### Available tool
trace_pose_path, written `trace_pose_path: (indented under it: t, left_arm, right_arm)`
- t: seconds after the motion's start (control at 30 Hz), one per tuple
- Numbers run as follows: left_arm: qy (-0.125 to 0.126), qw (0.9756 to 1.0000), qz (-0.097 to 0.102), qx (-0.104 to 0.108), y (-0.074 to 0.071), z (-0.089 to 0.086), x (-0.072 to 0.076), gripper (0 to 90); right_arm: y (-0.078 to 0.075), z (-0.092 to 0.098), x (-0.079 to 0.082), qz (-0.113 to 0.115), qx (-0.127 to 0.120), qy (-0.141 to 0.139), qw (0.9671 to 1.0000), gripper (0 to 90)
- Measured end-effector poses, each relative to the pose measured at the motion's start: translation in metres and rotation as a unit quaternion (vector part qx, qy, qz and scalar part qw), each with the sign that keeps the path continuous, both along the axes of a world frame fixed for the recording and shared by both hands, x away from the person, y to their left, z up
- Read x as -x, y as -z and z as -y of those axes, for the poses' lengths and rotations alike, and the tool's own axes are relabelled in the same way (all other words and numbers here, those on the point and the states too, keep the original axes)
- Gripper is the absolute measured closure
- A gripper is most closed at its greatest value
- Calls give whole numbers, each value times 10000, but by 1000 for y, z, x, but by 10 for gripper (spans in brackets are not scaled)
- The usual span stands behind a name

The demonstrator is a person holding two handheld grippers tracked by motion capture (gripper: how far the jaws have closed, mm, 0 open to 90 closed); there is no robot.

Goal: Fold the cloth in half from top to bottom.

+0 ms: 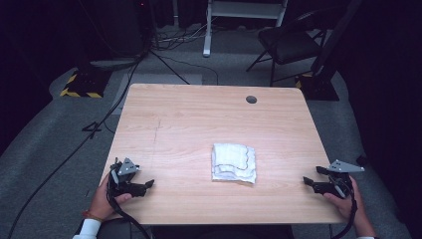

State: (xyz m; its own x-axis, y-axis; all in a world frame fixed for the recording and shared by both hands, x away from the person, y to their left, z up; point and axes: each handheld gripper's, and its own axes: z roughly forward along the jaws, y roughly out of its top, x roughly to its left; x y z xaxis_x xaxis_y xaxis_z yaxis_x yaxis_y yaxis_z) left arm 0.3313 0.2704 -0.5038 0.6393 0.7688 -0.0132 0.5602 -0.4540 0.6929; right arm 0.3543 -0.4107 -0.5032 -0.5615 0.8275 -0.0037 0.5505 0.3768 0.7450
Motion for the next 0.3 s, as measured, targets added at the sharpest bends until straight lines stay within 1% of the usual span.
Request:
trace_pose_path:
  t: [0.3]
  left_arm:
    - [-12,10000,-8,12,0,0,0,178]
  right_arm:
    - [0,0,0,0,-2,1,10000,233]
